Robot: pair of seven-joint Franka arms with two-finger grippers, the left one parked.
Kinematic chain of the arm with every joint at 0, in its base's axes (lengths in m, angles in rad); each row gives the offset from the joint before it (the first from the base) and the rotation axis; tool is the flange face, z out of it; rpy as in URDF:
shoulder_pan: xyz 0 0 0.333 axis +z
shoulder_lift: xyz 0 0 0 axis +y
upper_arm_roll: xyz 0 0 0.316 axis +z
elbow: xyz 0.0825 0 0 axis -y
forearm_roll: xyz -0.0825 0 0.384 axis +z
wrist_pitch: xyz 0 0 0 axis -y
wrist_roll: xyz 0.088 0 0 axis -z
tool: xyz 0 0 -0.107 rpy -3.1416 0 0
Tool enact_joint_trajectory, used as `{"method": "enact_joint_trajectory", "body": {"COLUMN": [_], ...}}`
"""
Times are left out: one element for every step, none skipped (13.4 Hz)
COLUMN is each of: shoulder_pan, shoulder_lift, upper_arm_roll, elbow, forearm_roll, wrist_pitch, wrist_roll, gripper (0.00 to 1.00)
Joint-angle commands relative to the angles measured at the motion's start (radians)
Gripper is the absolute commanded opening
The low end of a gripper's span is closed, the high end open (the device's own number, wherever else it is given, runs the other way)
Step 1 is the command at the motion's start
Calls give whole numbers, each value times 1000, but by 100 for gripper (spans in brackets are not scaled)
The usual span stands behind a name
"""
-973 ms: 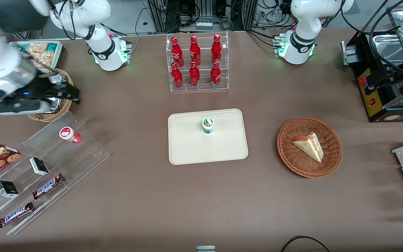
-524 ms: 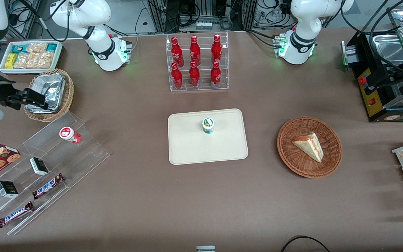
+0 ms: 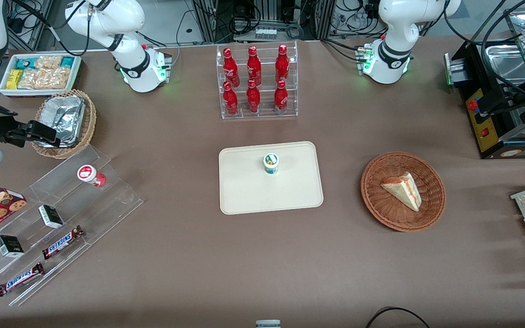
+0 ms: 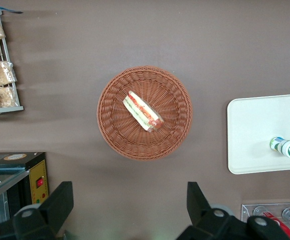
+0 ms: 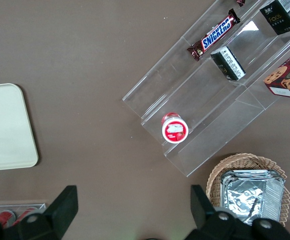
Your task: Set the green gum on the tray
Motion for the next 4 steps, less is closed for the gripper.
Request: {"method": "enact_joint_trajectory", "body": {"shoulder_pan": [-7, -5, -7, -8], "shoulder_lift": [16, 14, 17, 19], "upper_arm_roll": [1, 3, 1, 3], "elbow": [34, 33, 34, 34], "forearm_roll": [7, 7, 4, 4], "wrist_pitch": [-20, -22, -22, -19], "wrist_roll": [-13, -15, -15, -15], "gripper": [100, 100, 100, 100]}}
